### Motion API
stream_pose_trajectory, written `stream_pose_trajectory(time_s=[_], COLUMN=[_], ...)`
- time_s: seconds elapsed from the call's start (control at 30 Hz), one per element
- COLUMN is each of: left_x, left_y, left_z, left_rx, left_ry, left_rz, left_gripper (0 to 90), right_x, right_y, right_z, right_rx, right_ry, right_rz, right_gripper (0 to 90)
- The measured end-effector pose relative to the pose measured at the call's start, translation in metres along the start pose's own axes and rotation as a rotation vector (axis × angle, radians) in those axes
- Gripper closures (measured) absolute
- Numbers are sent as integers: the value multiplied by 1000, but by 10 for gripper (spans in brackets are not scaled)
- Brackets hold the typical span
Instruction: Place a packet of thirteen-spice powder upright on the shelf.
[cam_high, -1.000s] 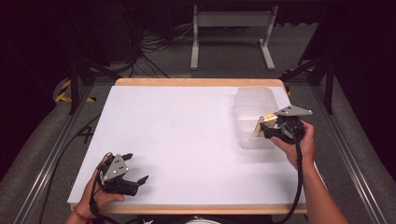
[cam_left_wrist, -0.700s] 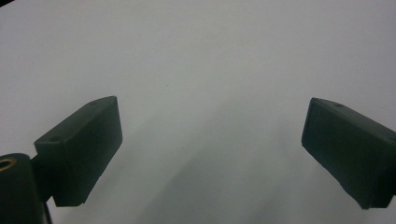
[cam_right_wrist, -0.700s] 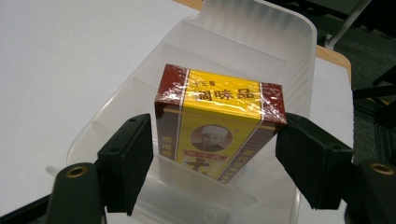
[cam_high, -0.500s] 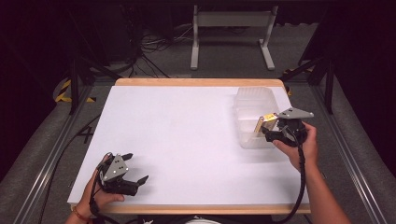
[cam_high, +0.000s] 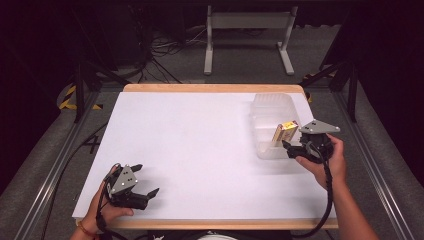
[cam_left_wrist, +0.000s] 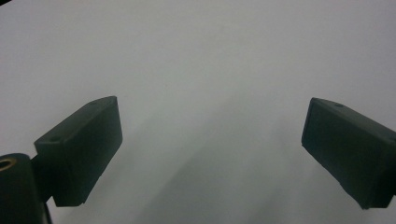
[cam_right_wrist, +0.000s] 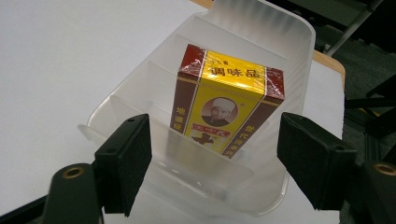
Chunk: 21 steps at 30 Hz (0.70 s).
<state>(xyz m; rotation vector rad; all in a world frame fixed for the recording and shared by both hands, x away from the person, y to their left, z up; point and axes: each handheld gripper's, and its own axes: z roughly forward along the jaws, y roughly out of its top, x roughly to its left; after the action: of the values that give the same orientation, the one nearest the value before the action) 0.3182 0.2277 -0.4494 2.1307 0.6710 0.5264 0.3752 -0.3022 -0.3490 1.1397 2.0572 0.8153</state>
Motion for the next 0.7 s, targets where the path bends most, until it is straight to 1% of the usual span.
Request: stream_pose_trajectory(time_s=[0.17,0.2,0.37,0.47,0.53,0.7], left_x=[0,0,0,0,0,0], left_y=[0,0,0,0,0,0], left_z=[0,0,1,1,1,1], left_rx=[1,2,0,2,4,6], left_ry=[-2,-2,-2,-2,-1,-1], left_rz=[3,2,-1,0,1,-1], left_gripper=[59,59,59,59,59,59], right_x=[2,3,5,5,6,9], right_y=[-3,-5,-8,-11,-14,-24], right_z=[-6,-7,-12,-15,-16,-19], right_rx=[-7,-7,-9,-11,-10,-15], right_ry=[6,8,8,13,7,9], right_rz=[-21,-40,-63,-77,-91,-113], right_gripper=[260,255,242,226,212,172])
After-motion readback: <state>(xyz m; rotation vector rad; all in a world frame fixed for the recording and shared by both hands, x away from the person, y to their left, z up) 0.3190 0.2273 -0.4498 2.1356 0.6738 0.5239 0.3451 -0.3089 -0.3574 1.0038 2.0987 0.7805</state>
